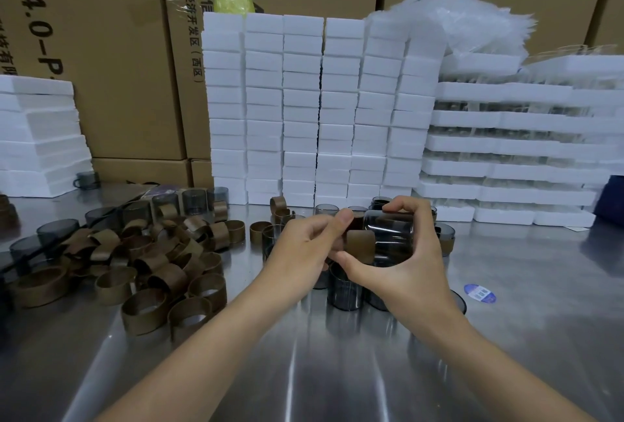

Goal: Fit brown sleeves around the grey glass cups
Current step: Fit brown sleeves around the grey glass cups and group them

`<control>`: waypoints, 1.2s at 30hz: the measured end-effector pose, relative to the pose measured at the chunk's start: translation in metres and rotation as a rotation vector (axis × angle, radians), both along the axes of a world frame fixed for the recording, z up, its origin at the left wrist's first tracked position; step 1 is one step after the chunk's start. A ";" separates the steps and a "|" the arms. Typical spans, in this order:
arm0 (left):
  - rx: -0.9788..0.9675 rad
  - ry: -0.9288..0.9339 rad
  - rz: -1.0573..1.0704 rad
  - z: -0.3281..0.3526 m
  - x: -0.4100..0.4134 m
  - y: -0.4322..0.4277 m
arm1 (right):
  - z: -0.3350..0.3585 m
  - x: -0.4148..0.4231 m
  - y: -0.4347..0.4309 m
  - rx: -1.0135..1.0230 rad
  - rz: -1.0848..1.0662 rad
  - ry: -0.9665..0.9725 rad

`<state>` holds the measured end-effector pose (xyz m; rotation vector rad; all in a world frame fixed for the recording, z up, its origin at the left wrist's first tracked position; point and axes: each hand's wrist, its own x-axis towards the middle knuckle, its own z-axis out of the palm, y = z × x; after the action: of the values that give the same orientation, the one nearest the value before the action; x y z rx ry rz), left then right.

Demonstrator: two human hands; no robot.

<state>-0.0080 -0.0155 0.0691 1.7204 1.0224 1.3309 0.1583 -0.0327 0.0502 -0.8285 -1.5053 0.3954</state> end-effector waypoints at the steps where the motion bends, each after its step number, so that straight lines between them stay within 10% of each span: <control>1: -0.024 0.005 0.001 -0.001 0.001 0.000 | -0.001 -0.001 -0.001 0.013 -0.005 -0.004; 36: -0.241 -0.103 -0.292 0.013 -0.002 -0.021 | -0.020 0.006 0.005 0.334 0.024 -0.400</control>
<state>-0.0095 -0.0365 0.0825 1.5354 0.8015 1.0525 0.1645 -0.0272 0.0307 -0.6459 -1.8888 -0.0138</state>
